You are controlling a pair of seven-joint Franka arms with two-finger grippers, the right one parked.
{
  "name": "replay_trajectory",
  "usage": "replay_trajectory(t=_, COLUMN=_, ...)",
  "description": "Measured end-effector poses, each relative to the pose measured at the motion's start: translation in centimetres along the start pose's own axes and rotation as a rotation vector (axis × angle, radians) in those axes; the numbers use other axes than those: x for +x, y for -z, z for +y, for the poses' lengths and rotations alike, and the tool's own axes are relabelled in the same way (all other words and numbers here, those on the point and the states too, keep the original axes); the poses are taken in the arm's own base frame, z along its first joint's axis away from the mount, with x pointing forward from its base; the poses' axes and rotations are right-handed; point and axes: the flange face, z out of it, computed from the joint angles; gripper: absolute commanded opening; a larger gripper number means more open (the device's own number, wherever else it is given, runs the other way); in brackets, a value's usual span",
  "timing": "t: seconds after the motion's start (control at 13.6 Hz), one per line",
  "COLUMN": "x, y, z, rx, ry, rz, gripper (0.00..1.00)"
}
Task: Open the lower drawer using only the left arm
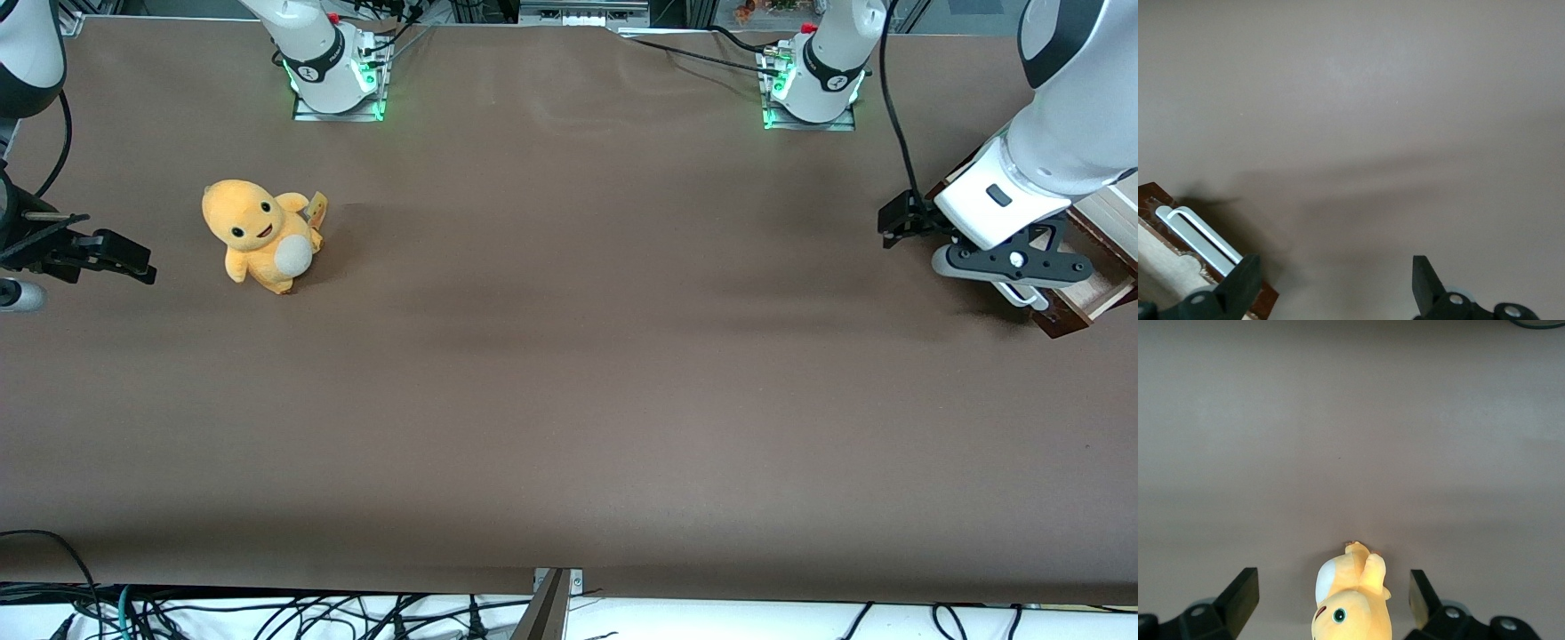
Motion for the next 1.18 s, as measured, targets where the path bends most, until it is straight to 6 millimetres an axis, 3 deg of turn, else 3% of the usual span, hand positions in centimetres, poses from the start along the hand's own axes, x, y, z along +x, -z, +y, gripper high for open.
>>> replay_trajectory(t=0.37, x=-1.4, y=-1.4, z=-1.6, rx=0.005, ry=0.018, rz=0.088, gripper=1.0)
replay_trajectory(t=0.59, x=-2.6, y=-0.9, z=-1.5, rx=0.006, ry=0.052, rz=0.101, gripper=1.0)
replay_trajectory(t=1.18, x=-2.8, y=-1.0, z=-2.0, rx=0.004, ry=0.099, rz=0.097, gripper=1.0)
